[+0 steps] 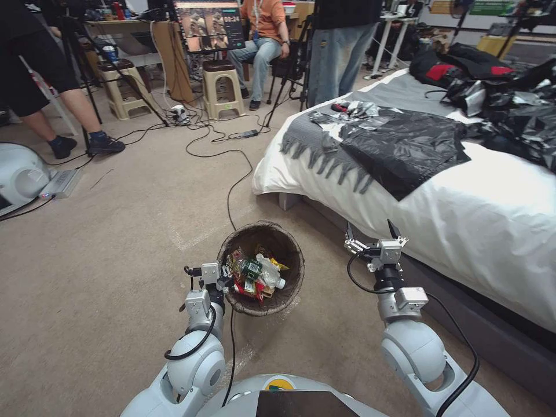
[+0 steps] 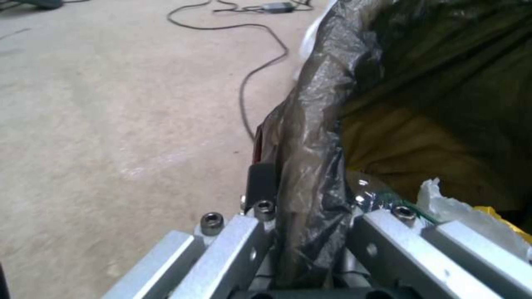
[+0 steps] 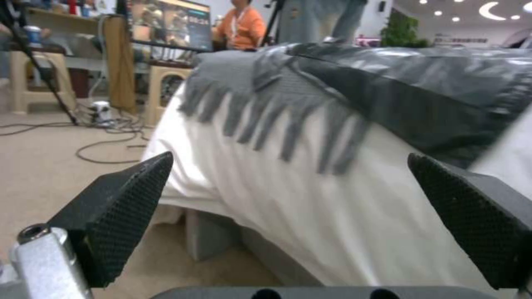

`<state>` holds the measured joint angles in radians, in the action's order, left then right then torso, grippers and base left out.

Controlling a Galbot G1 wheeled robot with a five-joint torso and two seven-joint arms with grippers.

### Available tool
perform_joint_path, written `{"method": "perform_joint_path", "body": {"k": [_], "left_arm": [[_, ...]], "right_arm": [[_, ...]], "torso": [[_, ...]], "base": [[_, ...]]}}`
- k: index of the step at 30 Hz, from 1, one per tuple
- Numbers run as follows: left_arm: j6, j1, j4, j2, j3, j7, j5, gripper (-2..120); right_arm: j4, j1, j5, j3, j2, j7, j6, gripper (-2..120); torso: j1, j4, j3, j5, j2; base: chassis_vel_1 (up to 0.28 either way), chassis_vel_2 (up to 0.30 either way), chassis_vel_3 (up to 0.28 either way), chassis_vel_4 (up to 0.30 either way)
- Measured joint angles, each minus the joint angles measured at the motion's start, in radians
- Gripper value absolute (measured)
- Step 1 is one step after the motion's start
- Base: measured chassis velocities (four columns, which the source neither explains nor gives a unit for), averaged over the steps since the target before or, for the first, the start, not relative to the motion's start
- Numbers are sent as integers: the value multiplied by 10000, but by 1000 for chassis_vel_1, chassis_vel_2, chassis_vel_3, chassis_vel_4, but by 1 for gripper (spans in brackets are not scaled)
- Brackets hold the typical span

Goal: Pick up the trash bin, then pick up the garbage from the floor and place it into the trash bin.

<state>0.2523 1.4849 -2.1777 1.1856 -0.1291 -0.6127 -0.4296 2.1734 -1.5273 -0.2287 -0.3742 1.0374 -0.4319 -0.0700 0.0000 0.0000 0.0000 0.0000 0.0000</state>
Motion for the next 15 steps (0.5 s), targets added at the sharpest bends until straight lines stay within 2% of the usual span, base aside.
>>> {"method": "perform_joint_path", "body": {"k": [15], "left_arm": [[7,101,-107,-1,-90,-9,-1,0]], "right_arm": [[-19,52,-4,39,72,-54,46,100]], "torso": [[0,0,0,0,0]], "base": [[81,88,80,88]]}}
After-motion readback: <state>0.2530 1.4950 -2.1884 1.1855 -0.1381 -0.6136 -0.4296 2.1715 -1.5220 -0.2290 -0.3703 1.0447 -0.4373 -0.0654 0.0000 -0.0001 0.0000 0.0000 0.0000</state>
